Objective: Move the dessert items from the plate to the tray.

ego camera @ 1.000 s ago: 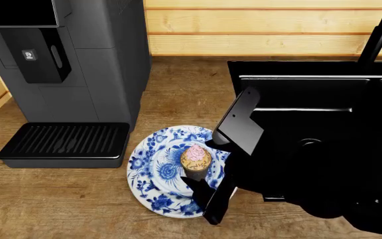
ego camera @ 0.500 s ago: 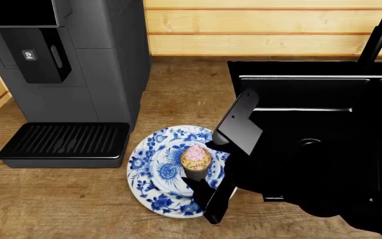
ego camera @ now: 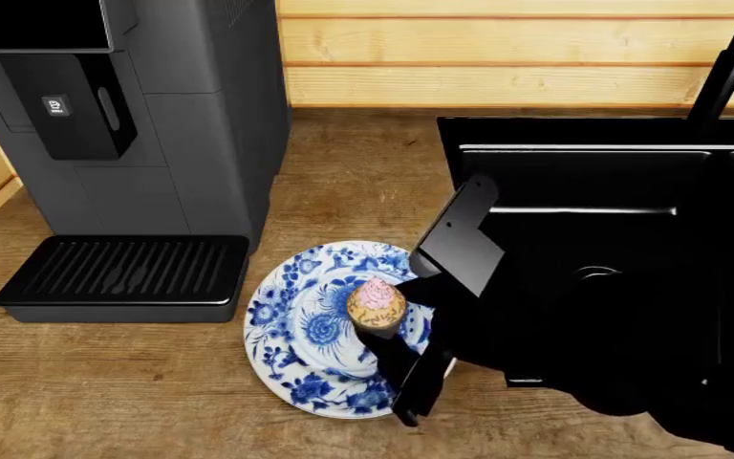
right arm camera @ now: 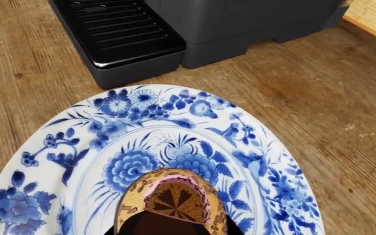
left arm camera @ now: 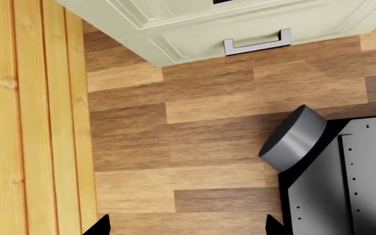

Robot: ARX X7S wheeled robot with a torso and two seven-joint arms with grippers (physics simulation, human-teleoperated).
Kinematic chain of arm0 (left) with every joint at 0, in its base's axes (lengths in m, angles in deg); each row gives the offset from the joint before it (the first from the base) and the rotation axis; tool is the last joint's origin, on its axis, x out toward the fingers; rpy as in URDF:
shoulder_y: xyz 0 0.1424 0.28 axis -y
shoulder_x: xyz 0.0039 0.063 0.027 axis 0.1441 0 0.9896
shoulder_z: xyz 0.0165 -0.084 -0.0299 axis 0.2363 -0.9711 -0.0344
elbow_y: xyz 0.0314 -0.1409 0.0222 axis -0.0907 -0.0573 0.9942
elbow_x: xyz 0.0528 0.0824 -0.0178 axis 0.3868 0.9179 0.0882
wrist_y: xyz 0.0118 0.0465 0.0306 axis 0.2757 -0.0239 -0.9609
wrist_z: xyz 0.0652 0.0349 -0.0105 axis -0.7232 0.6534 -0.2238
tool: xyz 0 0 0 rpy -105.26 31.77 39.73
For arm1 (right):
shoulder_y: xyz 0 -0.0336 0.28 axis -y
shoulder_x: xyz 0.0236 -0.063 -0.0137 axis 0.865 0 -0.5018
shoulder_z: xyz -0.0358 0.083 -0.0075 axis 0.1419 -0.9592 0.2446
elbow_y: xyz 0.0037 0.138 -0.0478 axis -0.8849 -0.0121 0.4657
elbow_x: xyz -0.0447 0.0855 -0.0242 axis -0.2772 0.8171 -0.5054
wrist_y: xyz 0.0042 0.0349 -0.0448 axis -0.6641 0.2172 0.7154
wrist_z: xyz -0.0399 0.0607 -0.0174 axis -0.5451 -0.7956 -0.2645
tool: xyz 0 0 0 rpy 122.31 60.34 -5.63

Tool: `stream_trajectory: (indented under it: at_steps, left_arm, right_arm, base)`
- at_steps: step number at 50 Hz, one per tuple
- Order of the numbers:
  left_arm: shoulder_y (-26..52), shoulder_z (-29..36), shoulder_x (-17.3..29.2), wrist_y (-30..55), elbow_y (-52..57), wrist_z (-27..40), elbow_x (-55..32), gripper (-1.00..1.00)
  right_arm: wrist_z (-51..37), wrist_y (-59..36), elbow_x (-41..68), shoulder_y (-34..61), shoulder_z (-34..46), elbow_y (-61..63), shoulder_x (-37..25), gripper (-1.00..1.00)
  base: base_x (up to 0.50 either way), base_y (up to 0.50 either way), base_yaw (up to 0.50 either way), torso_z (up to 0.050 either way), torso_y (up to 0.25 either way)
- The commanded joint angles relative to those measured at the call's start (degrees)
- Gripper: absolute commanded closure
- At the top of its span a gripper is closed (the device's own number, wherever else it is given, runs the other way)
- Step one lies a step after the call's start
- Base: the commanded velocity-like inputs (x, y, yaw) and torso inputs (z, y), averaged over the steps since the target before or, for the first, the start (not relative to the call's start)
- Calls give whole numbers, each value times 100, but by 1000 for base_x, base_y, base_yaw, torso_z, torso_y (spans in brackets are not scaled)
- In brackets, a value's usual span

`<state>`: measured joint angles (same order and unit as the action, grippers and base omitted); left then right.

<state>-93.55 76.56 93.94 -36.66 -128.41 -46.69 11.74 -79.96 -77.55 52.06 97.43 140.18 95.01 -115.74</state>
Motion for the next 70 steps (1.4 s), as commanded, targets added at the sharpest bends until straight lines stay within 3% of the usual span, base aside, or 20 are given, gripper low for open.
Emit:
stream_trajectory:
  at_steps: [1, 27, 70]
  left_arm:
    - [0, 3, 0, 0, 0, -2, 1, -100]
    - [-3, 7, 1, -20, 0, 15, -2, -100]
    - [-3, 25, 3, -25, 0, 21, -3, -100]
  right_arm:
    - [24, 1, 18, 2, 14, 17, -4, 100]
    - [-350, -183, 464, 1227, -711, 158, -262, 100]
    - [-575, -202, 587, 1470, -849, 17, -346, 100]
  base:
    - [0, 0, 0, 0, 0]
    - [0, 0, 0, 0, 0]
    - [-156, -500, 0, 0, 0]
